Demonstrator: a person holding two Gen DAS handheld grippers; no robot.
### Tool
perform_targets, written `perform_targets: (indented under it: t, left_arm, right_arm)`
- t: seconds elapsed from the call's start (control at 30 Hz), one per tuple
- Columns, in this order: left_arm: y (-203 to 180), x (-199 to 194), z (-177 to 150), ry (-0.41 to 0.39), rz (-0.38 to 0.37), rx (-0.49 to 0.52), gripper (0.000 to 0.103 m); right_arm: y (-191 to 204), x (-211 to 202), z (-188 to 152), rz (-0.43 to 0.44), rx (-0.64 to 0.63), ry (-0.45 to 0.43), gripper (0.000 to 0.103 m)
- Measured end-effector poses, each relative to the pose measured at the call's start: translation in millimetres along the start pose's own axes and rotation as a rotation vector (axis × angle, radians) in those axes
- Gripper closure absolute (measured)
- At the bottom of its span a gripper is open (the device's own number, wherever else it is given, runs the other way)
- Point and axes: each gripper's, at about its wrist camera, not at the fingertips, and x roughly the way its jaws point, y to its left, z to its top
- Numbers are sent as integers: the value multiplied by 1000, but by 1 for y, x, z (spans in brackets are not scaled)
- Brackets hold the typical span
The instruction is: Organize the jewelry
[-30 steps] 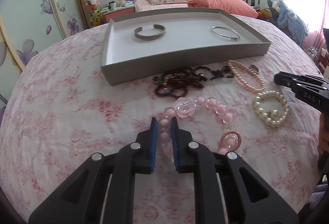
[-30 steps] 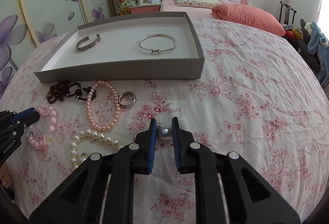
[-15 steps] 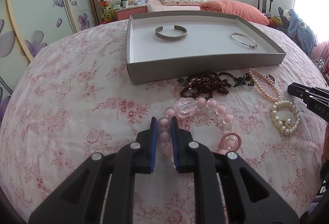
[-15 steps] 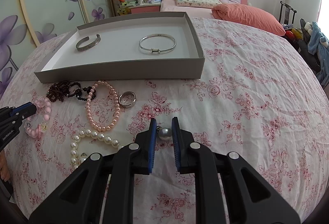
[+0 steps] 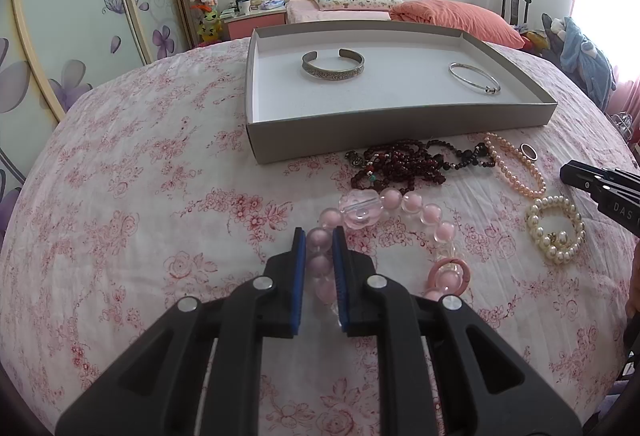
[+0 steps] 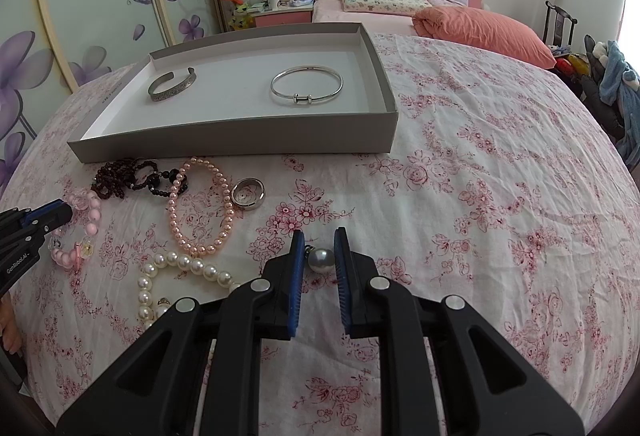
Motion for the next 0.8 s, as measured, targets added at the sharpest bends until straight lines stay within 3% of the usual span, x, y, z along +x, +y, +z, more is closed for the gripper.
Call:
perform_targets:
  t: [0.43, 0.8]
  left_arm:
    - [4, -11, -2, -15, -45, -28, 89]
    - [-4, -64, 13, -163, -161, -31, 89]
  right_arm:
    - [-1, -11, 2, 36, 32, -47, 87]
    - [6, -44, 16, 87, 39, -154, 87]
